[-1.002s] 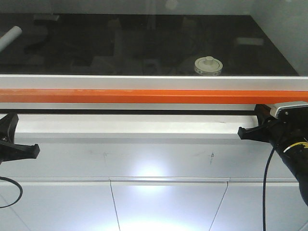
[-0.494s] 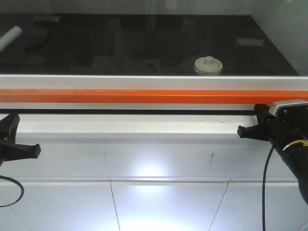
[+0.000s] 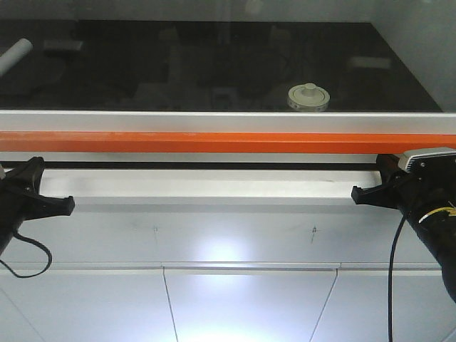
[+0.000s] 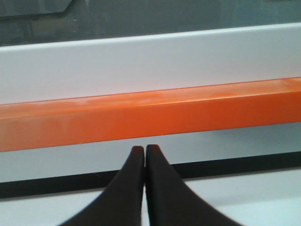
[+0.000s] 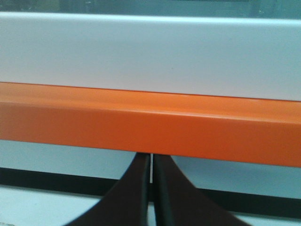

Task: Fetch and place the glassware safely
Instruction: 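Move both grippers up to the orange sash handle bar, then hook both grippers under the orange bar and lift the sash upward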

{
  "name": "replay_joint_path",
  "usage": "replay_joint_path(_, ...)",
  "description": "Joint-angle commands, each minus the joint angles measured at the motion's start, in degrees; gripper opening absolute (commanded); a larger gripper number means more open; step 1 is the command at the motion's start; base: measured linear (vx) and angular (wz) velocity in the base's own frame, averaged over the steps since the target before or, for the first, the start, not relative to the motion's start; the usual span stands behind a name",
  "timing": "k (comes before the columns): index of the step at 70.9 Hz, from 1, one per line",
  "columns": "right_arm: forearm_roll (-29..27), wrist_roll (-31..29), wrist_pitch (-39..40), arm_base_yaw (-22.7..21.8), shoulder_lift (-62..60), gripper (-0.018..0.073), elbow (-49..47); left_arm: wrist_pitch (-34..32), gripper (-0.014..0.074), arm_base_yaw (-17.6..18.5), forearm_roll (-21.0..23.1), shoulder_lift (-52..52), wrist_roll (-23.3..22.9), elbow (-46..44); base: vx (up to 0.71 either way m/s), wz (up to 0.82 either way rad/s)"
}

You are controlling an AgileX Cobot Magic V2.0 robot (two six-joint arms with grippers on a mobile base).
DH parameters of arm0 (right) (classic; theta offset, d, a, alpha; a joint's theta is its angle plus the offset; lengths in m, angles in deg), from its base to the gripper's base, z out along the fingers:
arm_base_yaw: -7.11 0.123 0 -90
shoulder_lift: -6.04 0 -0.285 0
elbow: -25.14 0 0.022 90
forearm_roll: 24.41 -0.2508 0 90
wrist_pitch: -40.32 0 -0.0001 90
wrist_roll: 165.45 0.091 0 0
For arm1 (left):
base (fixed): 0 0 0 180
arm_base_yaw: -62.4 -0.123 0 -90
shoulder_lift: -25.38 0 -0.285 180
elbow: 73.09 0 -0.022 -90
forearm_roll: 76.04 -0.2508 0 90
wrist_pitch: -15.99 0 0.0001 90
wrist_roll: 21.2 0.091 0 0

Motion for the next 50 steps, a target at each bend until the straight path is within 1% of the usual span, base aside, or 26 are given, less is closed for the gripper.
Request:
replay_joint_path(1, 0.0, -0.6, 6.6, -0.2, -2.1, -0.0004, -1.6, -3.4, -0.0007, 0.4, 0.4, 0.3, -0.1, -2.6, 0.0, 0.0)
replay_joint_path(31, 0.0, -0.6, 6.8, -0.2, -2.1, -0.0004, -1.6, -1.0, -0.0007, 0.4, 0.4, -3.3, -0.1, -7.6, 0.0, 0.0)
replay_joint_path(50, 0.0, -0.6, 6.8, -0.2, -2.1, -0.0004, -1.6, -1.5, -0.0007, 0.4, 0.1, -4.0, -0.1, -7.1, 0.0, 0.01)
